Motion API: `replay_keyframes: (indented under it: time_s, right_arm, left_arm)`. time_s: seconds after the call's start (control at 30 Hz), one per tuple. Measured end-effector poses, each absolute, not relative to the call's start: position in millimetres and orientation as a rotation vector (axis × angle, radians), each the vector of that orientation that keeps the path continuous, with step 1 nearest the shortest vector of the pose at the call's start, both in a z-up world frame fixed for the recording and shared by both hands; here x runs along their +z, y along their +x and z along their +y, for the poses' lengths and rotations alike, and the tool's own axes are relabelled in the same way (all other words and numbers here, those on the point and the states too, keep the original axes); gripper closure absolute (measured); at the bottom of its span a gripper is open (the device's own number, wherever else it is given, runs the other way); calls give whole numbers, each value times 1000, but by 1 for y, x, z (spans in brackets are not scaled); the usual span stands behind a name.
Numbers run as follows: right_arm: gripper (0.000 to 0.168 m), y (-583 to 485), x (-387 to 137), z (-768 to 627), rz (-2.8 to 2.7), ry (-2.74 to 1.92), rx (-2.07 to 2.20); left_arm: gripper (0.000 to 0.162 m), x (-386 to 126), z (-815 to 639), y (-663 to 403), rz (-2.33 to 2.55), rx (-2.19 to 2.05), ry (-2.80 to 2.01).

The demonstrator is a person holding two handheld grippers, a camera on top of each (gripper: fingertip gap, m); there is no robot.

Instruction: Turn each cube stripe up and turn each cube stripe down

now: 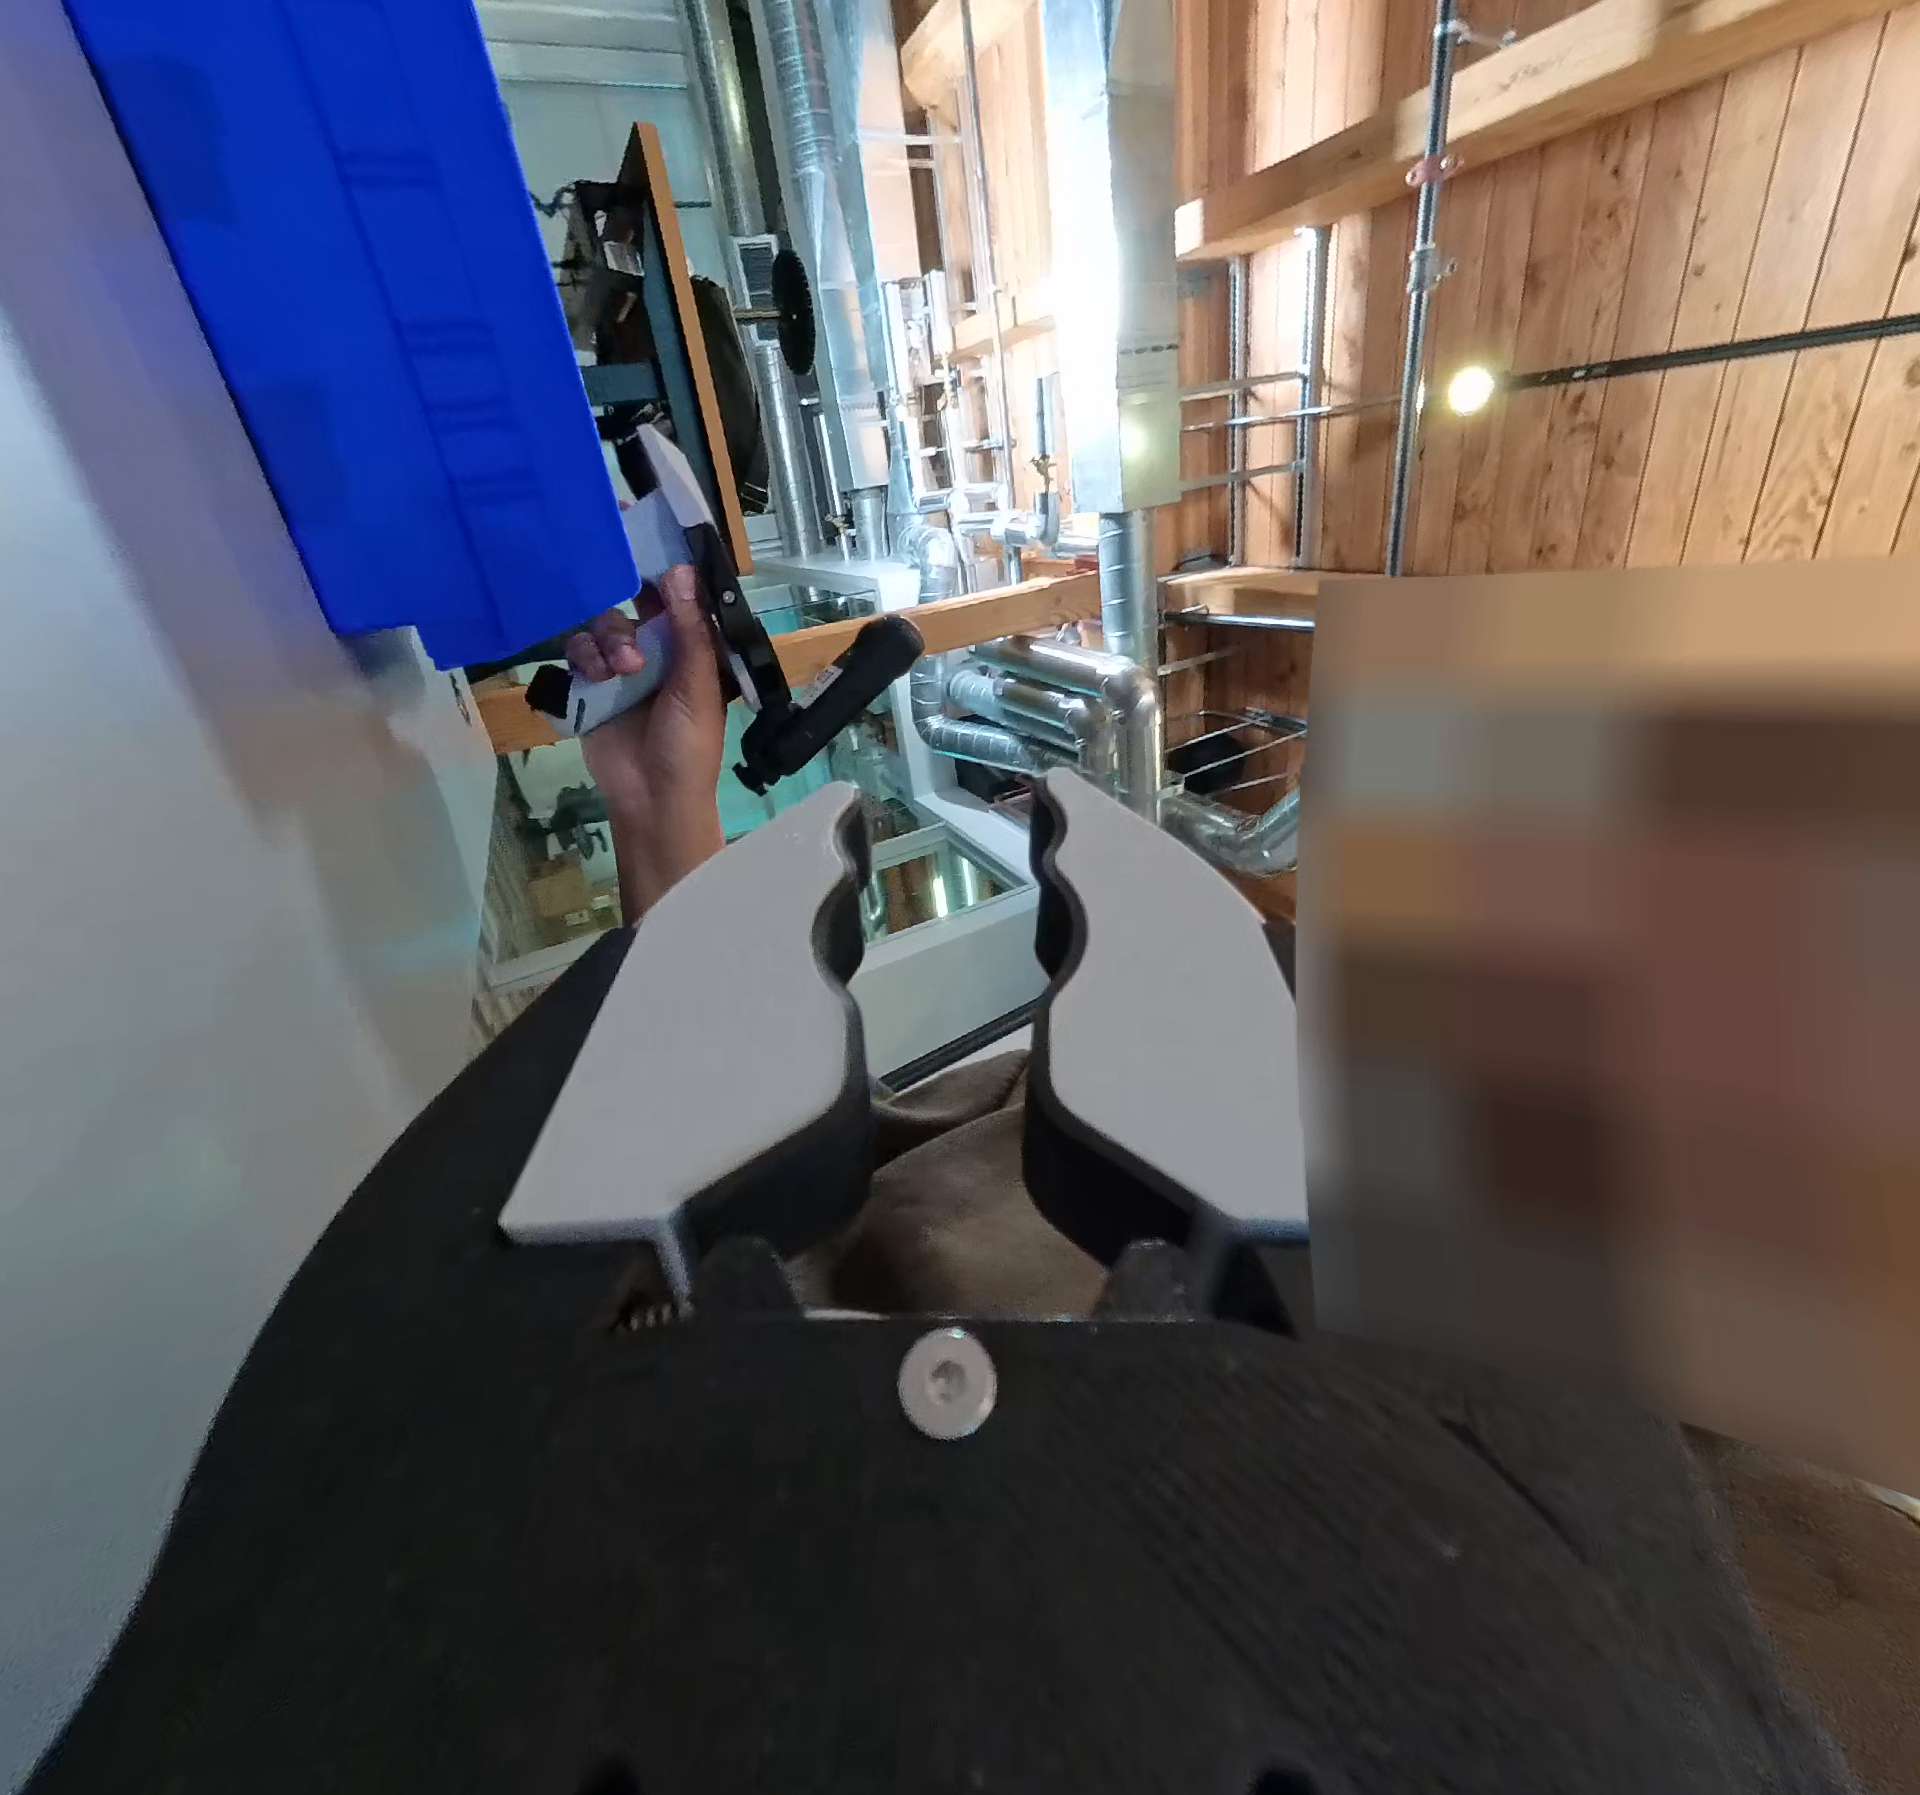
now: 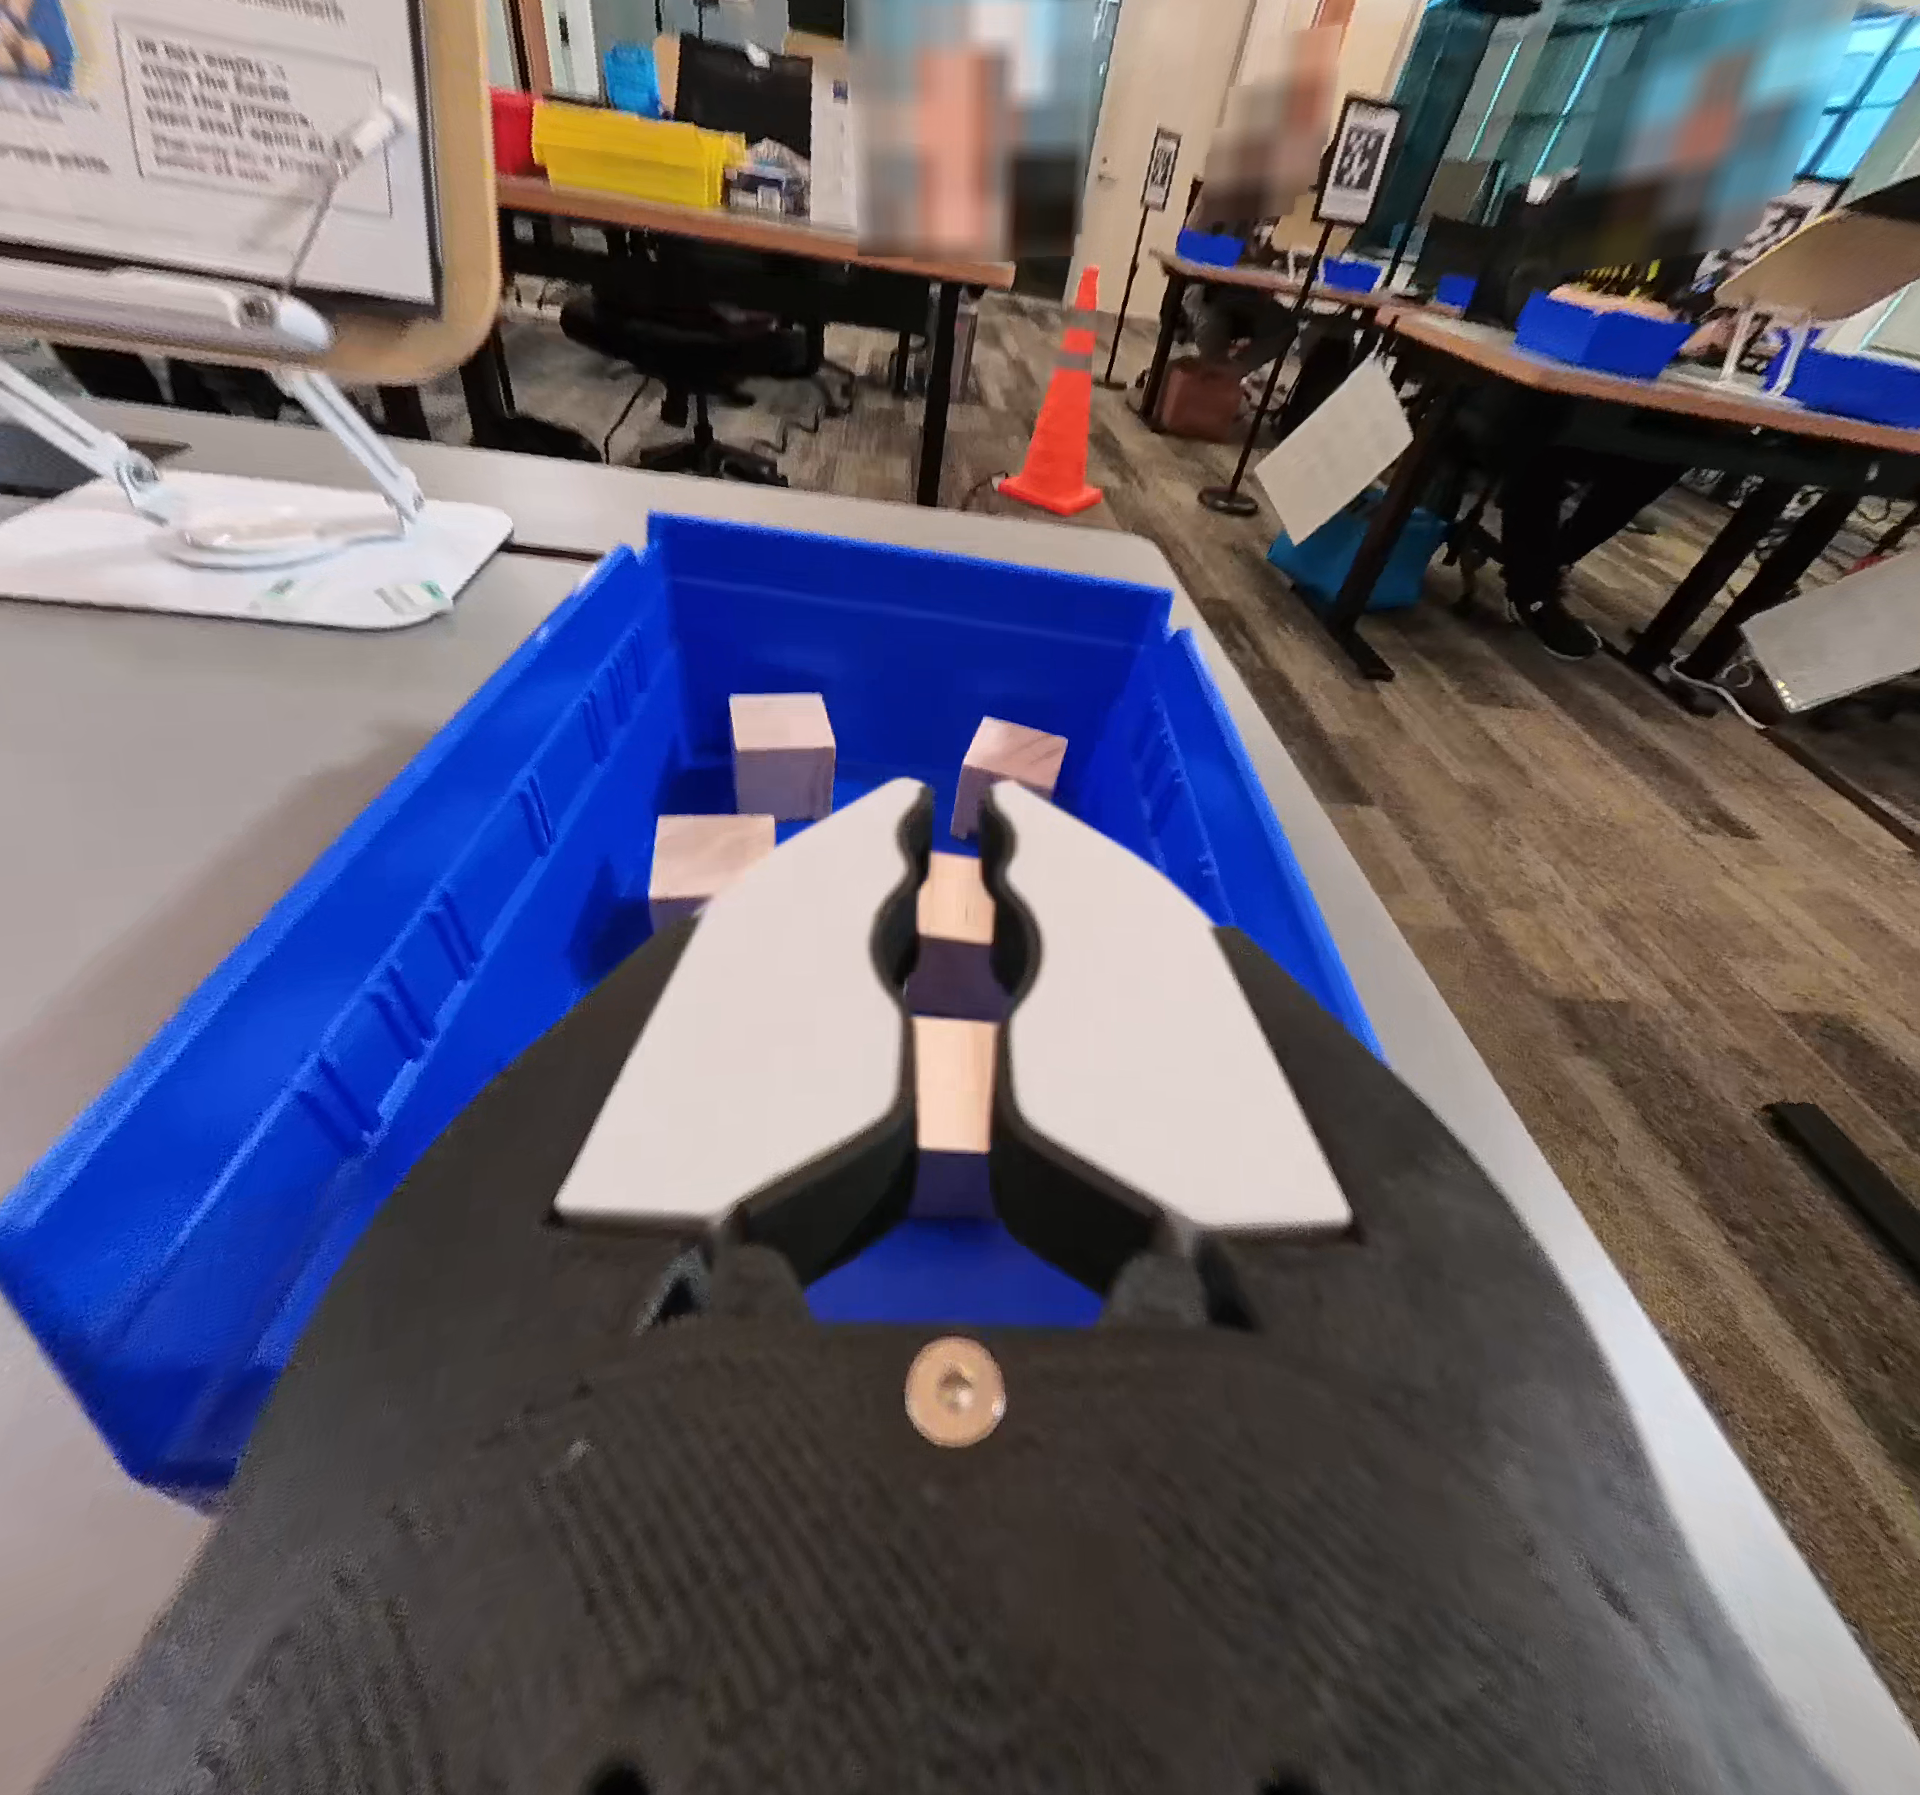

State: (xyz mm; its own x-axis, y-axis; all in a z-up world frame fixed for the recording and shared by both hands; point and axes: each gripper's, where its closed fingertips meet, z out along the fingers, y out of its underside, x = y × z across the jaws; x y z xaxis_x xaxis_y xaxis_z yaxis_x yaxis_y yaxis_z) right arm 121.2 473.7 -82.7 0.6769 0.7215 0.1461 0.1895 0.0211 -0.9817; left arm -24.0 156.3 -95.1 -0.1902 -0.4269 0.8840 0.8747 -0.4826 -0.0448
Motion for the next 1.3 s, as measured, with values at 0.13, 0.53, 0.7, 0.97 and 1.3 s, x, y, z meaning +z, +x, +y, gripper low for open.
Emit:
replay_keyframes:
  time_s: [0.13, 0.53, 0.7, 0.97, 1.3]
  right_arm:
    - [168, 121, -64, 464, -758, -1477, 532]
    - [168, 89, -62, 341, -857, -1493, 810]
    - [161, 113, -85, 331, -909, -1434, 598]
    - [150, 174, -59, 404, -604, -1387, 596]
    - [123, 201, -57, 464, -386, -1436, 654]
  left_arm:
    - [151, -85, 150, -13, -516, -1715, -1209]
    - [146, -92, 151, -14, -356, -829, -1516]
    - [127, -109, 161, -29, -320, -524, -1581]
    - [110, -115, 156, -125, -527, -157, -1564]
    - [107, -138, 87, -213, -662, 171, -1627]
